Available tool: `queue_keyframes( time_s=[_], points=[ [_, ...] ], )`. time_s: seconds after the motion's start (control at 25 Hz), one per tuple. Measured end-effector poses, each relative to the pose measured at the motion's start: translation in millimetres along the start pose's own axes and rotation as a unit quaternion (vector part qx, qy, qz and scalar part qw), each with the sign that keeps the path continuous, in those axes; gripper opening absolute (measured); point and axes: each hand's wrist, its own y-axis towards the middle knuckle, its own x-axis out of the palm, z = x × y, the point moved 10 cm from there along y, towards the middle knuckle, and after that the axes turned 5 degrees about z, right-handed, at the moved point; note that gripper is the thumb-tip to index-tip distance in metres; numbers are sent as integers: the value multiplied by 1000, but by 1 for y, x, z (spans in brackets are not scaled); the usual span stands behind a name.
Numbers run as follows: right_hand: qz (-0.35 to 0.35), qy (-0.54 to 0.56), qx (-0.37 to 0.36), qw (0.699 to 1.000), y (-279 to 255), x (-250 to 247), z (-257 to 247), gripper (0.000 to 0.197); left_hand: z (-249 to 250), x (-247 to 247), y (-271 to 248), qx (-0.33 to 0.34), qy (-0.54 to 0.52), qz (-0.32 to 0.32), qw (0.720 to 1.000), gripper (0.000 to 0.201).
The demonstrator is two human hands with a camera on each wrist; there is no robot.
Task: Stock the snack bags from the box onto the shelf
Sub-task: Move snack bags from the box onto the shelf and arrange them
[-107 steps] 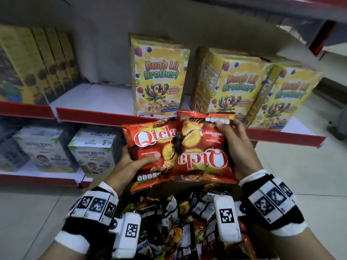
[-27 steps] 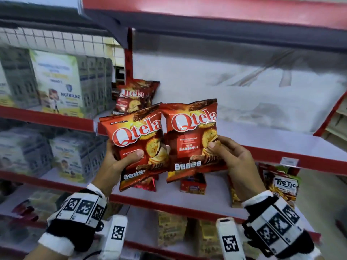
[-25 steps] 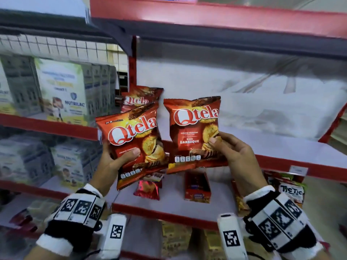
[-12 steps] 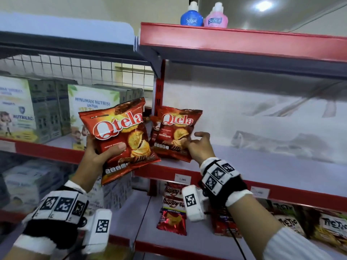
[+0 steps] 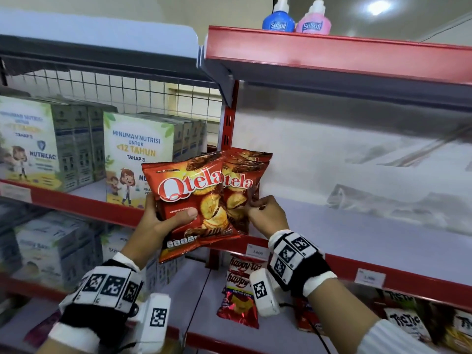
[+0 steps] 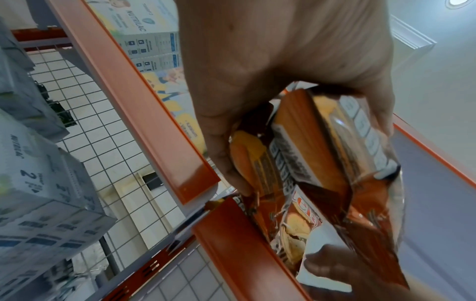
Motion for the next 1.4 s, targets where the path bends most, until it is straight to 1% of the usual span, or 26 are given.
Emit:
queue_keyframes(
  time_s=[0.04,0.08,0.12,0.16,0.2,0.24,0.28,0.32,0.4,0.48,0.56,0.6,0.72,0.76,0.84,0.88,0.96,1.04,1.12,1.16,1.2,1.24,1.28,1.32,1.36,1.4],
  points=[
    [30,57,-23,998,-5,-15,-9,26,-1,7,-1,-1,1,-6,1000,89],
    [22,136,-50,989,-12,-24,-20,24,-1,14,-1,2,2,-11,1000,92],
    [-35,208,-71,975,-22,-26,-36,27,0,21,-1,7,3,-16,1000,97],
    [-122,245,-84,958,-34,-21,-51,33,1,28,-1,10,6,-22,1000,103],
    [-199,241,-94,945,-46,-15,-62,42,2,36,-1,13,10,-28,999,110],
    [-246,218,-102,939,-54,-12,-70,49,4,42,0,15,17,-32,999,118],
    [-257,192,-109,941,-55,-15,-73,54,6,48,0,17,28,-36,999,123],
    [-247,176,-110,947,-50,-23,-75,57,8,55,0,17,37,-40,998,127],
    [-208,195,-100,953,-29,-49,-76,54,11,63,4,3,6,-40,999,128],
    [-159,226,-89,957,1,-81,-73,47,19,62,10,6,-23,-15,1000,115],
    [-91,213,-81,970,35,-113,-63,47,30,57,17,40,2,12,999,91],
    [-56,194,-70,977,52,-125,-55,50,33,55,21,50,17,21,998,83],
    [11,114,0,993,104,-133,-14,56,34,55,30,53,26,25,998,74],
    [14,75,29,997,118,-127,1,55,33,56,33,52,27,26,998,74],
    [-19,-19,66,997,140,-103,24,49,28,57,35,46,28,32,998,77],
    [-34,-49,77,995,147,-93,31,43,25,58,36,42,29,35,998,80],
    [-49,-80,84,992,162,-74,41,37,17,57,38,33,32,42,998,85],
    [-47,-98,82,991,171,-62,47,31,12,57,37,30,36,42,998,87],
    [-57,-116,79,988,175,-54,51,19,8,57,35,28,41,39,998,84],
    [-58,-129,78,987,176,-55,51,16,6,59,34,25,42,36,998,81],
    [-44,-141,79,986,175,-62,51,23,4,61,33,23,42,32,998,78],
    [-13,-150,72,986,172,-72,45,37,4,64,31,24,41,25,999,75],
    [25,-137,51,989,167,-84,35,51,4,69,29,28,37,15,999,72],
    [44,-88,8,995,157,-93,16,56,4,77,28,32,32,3,999,69],
    [14,-5,-38,999,143,-95,-3,56,5,87,27,37,28,-11,999,67],
    [-63,82,-74,992,122,-89,-24,59,5,98,26,41,26,-24,999,66]
  ],
)
